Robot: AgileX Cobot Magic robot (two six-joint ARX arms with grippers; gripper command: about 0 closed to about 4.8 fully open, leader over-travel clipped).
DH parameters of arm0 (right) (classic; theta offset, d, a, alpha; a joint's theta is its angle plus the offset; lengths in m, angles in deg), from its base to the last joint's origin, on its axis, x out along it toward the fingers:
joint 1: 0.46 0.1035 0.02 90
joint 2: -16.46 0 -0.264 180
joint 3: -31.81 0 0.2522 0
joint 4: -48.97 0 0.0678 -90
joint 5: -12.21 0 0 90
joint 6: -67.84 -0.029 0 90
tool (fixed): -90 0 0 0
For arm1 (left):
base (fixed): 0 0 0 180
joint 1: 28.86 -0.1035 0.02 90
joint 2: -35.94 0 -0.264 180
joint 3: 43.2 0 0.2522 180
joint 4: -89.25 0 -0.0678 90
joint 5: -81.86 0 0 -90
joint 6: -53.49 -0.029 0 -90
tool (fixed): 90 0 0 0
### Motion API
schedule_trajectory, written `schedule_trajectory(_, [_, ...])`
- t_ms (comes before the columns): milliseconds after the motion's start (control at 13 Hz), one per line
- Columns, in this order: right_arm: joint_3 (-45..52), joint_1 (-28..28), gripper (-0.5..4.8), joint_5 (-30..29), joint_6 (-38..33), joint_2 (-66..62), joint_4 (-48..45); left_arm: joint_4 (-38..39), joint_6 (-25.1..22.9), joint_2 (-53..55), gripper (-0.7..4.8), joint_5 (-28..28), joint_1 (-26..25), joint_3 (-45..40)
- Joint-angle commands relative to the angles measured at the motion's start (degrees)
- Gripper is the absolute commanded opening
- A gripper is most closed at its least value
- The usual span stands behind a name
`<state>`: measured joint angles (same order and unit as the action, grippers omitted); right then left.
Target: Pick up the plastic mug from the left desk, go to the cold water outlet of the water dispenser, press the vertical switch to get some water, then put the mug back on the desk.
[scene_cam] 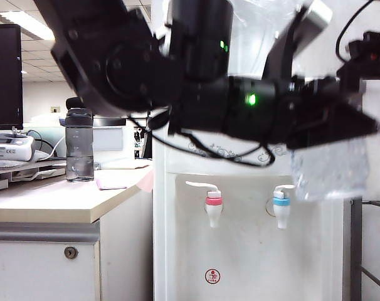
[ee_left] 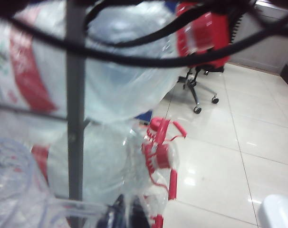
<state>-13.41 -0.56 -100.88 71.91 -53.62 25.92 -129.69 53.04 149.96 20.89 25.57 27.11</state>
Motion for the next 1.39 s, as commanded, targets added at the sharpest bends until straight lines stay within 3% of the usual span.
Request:
schedule_trajectory(77, [-0.5, 0.0, -0.06, 1.4, -1.1, 1.4, -2.1, -3.2, -1.4, -1.9, -0.06, 0.8, 0.1, 0.4])
schedule_trajectory(462, [-1.2, 0.0, -0.05, 2.8, -3.7, 4.5, -2.7, 3.0, -4.7, -7.1, -0.06, 0.8, 0.0, 0.4])
schedule_trajectory(539, [-1.8, 0.0, -0.06, 2.8, -4.1, 5.2, -2.7, 5.6, -7.1, -9.2, -0.06, 0.7, 0.0, 0.4])
schedule_trajectory(1386, [-3.1, 0.1, -0.06, 2.8, -7.3, 6.4, -2.4, 14.8, -10.3, -22.4, -0.06, 0.3, -6.3, 0.4])
